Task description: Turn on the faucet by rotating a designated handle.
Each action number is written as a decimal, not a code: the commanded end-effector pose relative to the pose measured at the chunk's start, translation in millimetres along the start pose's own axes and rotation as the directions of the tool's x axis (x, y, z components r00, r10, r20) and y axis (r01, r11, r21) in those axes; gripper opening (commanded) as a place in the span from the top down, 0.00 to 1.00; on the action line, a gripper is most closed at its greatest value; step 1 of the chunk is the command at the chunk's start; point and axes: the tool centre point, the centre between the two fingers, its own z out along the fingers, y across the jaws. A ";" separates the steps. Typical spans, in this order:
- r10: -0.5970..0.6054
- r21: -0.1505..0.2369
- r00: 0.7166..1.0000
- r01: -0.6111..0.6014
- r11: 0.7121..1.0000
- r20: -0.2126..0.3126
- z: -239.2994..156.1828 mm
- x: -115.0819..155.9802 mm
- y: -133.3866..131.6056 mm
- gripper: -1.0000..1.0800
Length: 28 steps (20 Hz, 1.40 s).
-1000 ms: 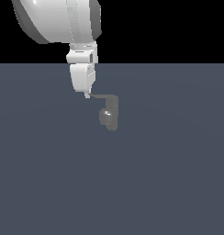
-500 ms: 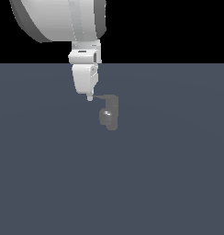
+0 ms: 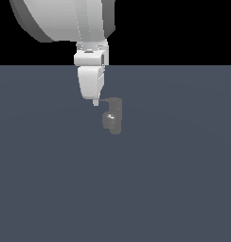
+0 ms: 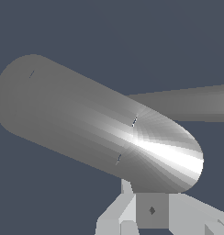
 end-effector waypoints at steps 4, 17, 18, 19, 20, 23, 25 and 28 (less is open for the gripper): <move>0.006 -0.002 1.000 -0.006 1.000 -0.001 0.3 30.8 6.2 1.00; -0.027 -0.003 1.000 0.027 1.000 0.006 0.0 63.4 10.1 1.00; -0.025 -0.003 1.000 0.025 1.000 0.005 0.1 67.3 8.3 1.00; -0.023 -0.003 1.000 0.023 1.000 0.005 0.2 71.2 6.5 1.00; -0.021 -0.003 1.000 0.021 1.000 0.005 0.2 75.1 4.7 1.00; -0.016 -0.003 1.000 0.016 1.000 0.003 0.4 86.6 -0.6 1.00; -0.013 -0.004 1.000 0.013 1.000 0.003 0.5 94.3 -4.1 1.00; -0.008 -0.004 1.000 0.008 1.000 0.001 0.7 105.8 -9.2 1.00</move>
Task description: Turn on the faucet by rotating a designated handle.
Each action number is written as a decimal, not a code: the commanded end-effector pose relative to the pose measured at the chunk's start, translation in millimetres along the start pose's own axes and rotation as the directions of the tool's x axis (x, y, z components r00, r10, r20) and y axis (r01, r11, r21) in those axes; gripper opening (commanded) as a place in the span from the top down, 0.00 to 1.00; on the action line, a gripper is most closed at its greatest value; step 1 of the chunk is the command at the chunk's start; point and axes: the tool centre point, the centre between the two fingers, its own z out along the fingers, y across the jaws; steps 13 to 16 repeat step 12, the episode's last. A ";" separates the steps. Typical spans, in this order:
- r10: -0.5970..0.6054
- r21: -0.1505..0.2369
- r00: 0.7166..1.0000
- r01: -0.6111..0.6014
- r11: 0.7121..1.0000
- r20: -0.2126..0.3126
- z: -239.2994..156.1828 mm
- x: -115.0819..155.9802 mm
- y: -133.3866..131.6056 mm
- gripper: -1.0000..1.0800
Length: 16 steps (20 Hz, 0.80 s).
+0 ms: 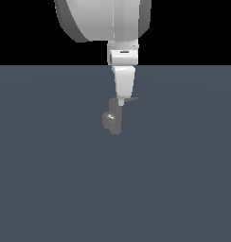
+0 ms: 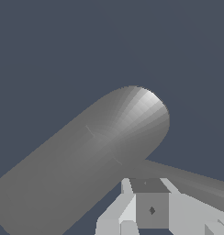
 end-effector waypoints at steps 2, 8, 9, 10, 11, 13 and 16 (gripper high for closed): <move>0.032 0.010 0.999 -0.032 0.999 -0.008 0.8 30.8 -9.5 1.00; 0.043 0.009 0.999 -0.043 0.999 -0.010 0.7 53.8 -18.6 1.00; 0.044 0.009 0.999 -0.044 0.999 -0.011 0.7 57.6 -20.1 1.00; 0.046 0.009 0.999 -0.046 0.999 -0.011 0.6 61.4 -21.6 1.00; 0.048 0.009 0.999 -0.048 0.999 -0.012 0.6 65.2 -23.1 1.00; 0.048 0.009 0.999 -0.048 0.999 -0.012 0.6 65.2 -23.1 1.00; 0.048 0.009 0.999 -0.048 0.999 -0.012 0.6 65.2 -23.1 1.00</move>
